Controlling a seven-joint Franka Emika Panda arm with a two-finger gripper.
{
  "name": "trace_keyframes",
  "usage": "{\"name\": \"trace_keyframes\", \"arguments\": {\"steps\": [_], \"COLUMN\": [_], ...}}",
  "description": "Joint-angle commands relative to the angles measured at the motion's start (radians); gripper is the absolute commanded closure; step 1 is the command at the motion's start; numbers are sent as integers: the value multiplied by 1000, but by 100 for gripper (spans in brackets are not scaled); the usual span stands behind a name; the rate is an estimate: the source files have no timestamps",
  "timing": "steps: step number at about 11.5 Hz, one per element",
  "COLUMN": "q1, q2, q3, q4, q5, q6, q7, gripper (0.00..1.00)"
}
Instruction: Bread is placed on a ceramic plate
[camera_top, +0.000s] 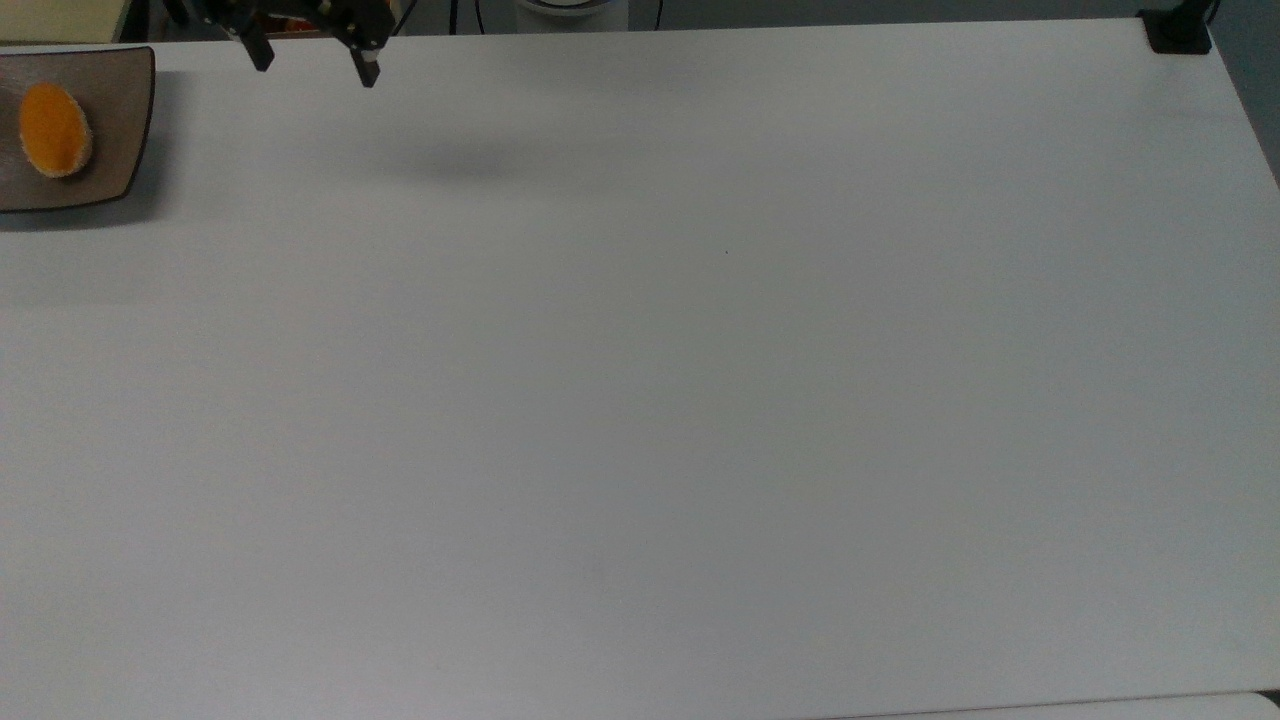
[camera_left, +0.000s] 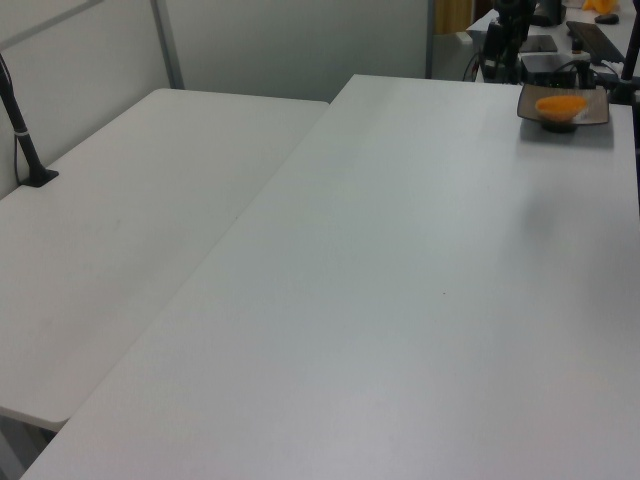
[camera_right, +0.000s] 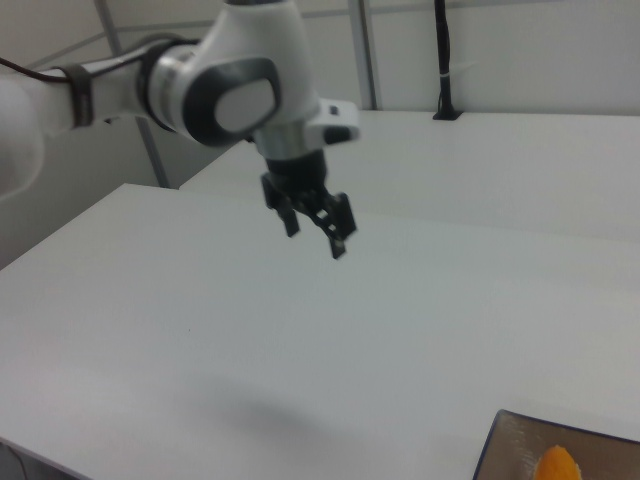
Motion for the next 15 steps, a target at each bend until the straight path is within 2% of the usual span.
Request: {"name": "trace_keyframes", "arguments": {"steps": [1, 3, 4, 6, 10, 11, 15], "q1": [-5, 2, 32, 47, 136, 147, 161], "q2": [-33, -49, -49, -44, -38, -38, -35], "q3": [102, 132, 132, 134, 117, 102, 100], "q4": [74, 95, 103, 109, 71, 69, 51], "q5": [-57, -68, -68, -49, -48, -46, -46], "q6": [-143, -174, -168, -162, -117, -116, -114], "q7": [112, 123, 122, 117, 117, 116, 111], "gripper": [0, 0, 0, 0, 0, 0, 0]}}
